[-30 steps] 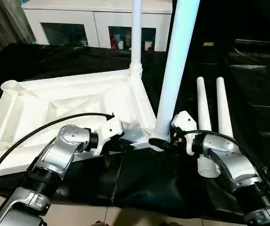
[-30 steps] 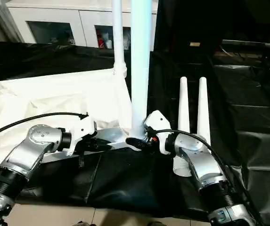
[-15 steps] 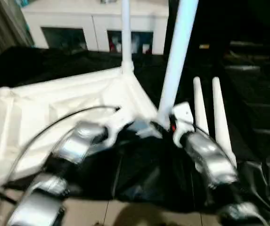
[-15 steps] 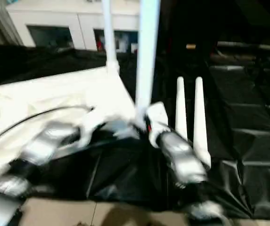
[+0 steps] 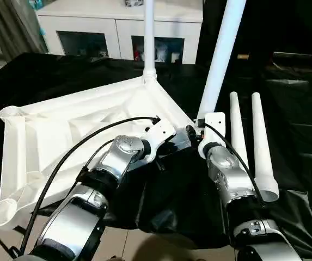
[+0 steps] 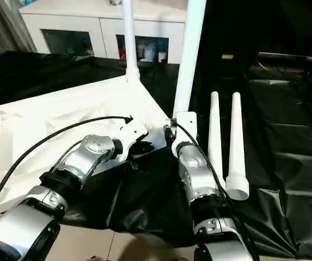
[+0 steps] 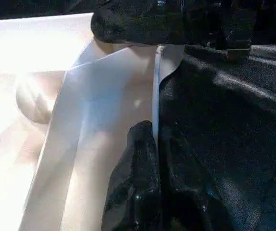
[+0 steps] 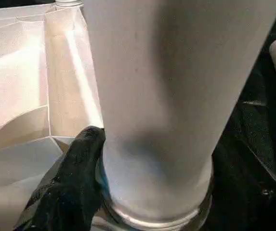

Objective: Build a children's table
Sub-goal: Rotate leg to tighten

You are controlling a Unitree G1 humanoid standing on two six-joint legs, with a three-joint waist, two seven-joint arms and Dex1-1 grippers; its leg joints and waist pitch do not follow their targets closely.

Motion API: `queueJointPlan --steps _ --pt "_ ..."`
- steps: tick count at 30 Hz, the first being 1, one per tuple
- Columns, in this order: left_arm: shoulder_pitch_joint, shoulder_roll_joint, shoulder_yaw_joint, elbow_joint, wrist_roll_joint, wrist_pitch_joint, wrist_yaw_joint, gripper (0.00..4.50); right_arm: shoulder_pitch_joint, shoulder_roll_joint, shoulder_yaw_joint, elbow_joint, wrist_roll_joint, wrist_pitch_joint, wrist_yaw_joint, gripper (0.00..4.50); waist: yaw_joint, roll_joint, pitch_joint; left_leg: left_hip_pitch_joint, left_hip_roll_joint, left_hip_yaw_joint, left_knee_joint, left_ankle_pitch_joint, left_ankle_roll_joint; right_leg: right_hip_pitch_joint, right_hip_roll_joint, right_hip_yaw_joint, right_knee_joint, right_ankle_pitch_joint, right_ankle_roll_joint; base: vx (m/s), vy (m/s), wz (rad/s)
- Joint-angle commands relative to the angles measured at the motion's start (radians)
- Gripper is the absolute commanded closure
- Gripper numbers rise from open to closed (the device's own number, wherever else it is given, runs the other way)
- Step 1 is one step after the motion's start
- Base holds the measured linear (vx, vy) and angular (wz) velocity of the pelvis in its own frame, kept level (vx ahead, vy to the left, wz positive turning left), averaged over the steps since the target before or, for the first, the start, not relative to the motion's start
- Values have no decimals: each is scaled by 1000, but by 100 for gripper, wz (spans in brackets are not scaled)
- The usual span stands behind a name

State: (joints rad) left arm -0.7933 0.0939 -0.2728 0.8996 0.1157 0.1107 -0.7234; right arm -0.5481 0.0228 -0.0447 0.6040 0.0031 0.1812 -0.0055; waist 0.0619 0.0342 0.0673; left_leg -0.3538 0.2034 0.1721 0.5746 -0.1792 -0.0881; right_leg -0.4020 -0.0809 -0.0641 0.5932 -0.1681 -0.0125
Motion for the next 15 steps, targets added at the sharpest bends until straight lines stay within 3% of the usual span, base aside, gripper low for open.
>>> queueJointPlan --steps 1,3,5,7,8,9,10,13,15 --pt "-15 1 43 55 6 -30 154 450 15 83 44 -2 42 -25 58 125 -1 -11 -60 4 5 0 -68 -251 36 41 -52 36 -94 -398 -135 0 0 0" --pt "-16 1 43 61 7 -41 151 450 16 82 41 -6 44 -27 68 111 -1 -13 -59 3 3 1 -68 -261 40 41 -53 36 -100 -430 -124 0 0 0" --pt "-19 -2 46 72 8 -50 148 450 20 76 46 -16 33 -39 69 88 -9 -14 -55 -10 0 -5 -74 -272 35 48 -52 29 -101 -481 -95 0 0 0" --pt "-19 -3 47 73 7 -59 142 450 27 64 56 -41 11 -47 49 66 -19 -12 -60 -12 4 -11 -75 -256 27 49 -55 26 -104 -497 -72 0 0 0" --pt "-19 -3 47 73 6 -63 139 450 41 52 60 -77 0 -54 38 64 -20 -16 -61 -10 5 -10 -74 -247 30 46 -54 27 -104 -475 -79 0 0 0" --pt "-18 -3 48 74 5 -74 136 450 55 40 62 -110 -7 -57 35 64 -16 -15 -63 -1 7 -4 -71 -231 38 39 -52 32 -101 -419 -102 0 0 0" --pt "-18 -3 48 74 4 -78 135 450 60 36 62 -121 -9 -58 35 64 -14 -17 -63 1 8 0 -69 -210 47 38 -49 36 -94 -354 -130 0 0 0" --pt "-16 -5 49 72 0 -133 120 450 110 0 62 -239 -14 -51 61 64 -10 -14 -65 -7 9 -1 -68 -169 61 49 -47 36 -81 -255 -157 0 0 0" --pt "-16 -9 61 70 -11 -156 126 450 137 -18 67 -295 -18 -37 86 64 -6 -12 -68 -5 8 2 -63 -153 72 50 -47 39 -77 -201 -169 0 0 0"
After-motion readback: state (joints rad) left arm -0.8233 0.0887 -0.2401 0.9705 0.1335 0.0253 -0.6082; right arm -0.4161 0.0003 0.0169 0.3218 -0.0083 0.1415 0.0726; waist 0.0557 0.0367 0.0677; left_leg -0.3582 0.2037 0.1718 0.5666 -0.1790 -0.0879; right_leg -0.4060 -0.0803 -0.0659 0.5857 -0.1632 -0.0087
